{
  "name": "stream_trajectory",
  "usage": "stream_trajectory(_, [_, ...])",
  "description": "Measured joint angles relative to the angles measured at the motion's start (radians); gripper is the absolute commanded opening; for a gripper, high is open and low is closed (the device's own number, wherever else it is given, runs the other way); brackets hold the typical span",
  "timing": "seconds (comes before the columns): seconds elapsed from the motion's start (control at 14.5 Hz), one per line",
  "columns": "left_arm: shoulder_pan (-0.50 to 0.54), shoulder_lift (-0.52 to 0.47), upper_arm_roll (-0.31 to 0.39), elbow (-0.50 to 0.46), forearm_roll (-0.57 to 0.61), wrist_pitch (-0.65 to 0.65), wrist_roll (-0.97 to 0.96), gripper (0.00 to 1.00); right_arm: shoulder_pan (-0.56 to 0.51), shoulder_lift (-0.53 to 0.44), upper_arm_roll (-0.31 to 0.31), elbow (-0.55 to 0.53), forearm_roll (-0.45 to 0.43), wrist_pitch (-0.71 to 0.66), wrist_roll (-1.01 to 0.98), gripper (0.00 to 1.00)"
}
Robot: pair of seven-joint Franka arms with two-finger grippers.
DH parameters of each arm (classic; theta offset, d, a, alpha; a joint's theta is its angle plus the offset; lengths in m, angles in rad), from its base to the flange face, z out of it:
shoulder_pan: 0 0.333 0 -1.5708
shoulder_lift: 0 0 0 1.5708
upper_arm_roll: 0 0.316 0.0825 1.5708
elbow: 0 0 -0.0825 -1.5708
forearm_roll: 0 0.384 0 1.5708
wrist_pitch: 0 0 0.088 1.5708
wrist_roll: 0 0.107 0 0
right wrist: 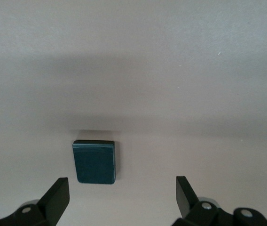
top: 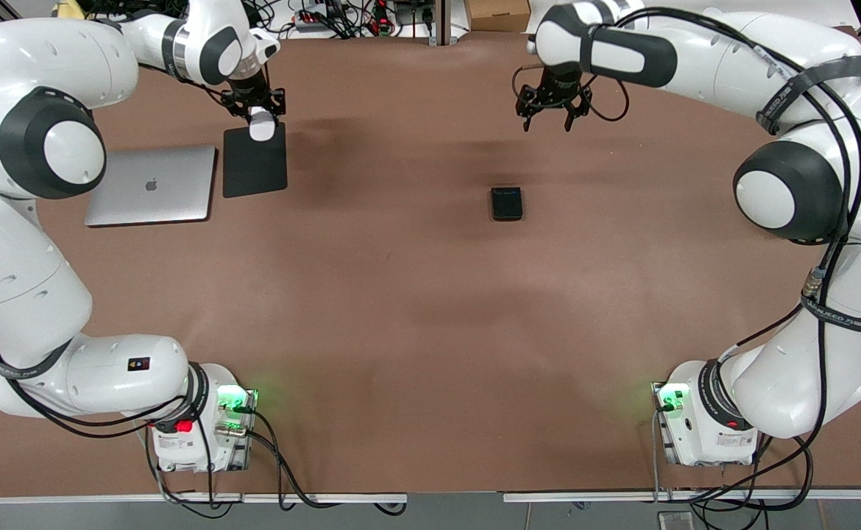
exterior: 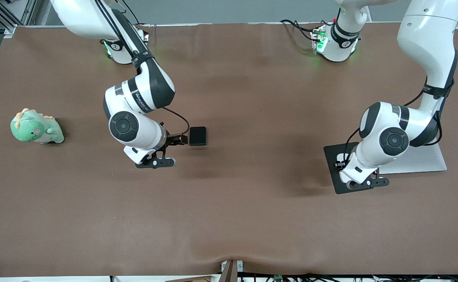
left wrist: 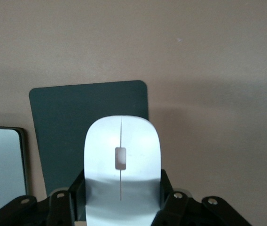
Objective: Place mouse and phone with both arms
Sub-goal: 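Carry the mouse to the mouse pad while the right gripper approaches the phone, then lower the mouse onto the pad while the right gripper grasps the phone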
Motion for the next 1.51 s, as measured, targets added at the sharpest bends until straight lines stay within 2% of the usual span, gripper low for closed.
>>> stream_trajectory(0.34, [0.068, 0.035, 0.0, -0.02, 0.0, 0.063, 0.094, 0.0, 0.047, 0.015, 0.0, -0.115, 0.001, 0.133, 0.029, 1.0])
stream_trajectory(0.76, [0.08, 0.102, -0.001, -0.032, 0.055, 0.179, 0.111, 0.0, 0.114, 0.099, 0.001, -0.131, 0.001, 0.276, 0.105, 1.0])
stream_trajectory(1.1, [0.08, 0.131, -0.001, -0.03, 0.109, 0.218, 0.115, 0.0, 0.149, 0.144, 0.001, -0.132, 0.001, 0.314, 0.154, 1.0])
stream_trajectory(1.17, [0.08, 0.133, -0.001, -0.028, 0.122, 0.219, 0.115, 0.03, 0.159, 0.149, 0.001, -0.134, 0.001, 0.316, 0.164, 1.0])
stream_trajectory(1.24, [0.08, 0.135, -0.001, -0.025, 0.129, 0.22, 0.115, 0.13, 0.165, 0.154, 0.001, -0.14, 0.001, 0.324, 0.168, 1.0])
stream_trajectory(1.31, [0.08, 0.138, -0.001, -0.024, 0.13, 0.22, 0.116, 0.34, 0.169, 0.157, 0.001, -0.154, 0.001, 0.346, 0.169, 1.0])
stream_trajectory(1.38, [0.08, 0.142, -0.001, -0.023, 0.13, 0.222, 0.116, 0.78, 0.173, 0.159, 0.001, -0.174, 0.001, 0.372, 0.169, 1.0])
stream_trajectory(1.45, [0.08, 0.148, -0.001, -0.023, 0.13, 0.226, 0.116, 1.0, 0.176, 0.16, 0.001, -0.193, 0.001, 0.392, 0.169, 1.0])
stream_trajectory(1.51, [0.08, 0.152, -0.001, -0.023, 0.131, 0.23, 0.117, 1.0, 0.179, 0.16, 0.001, -0.204, 0.002, 0.402, 0.169, 1.0])
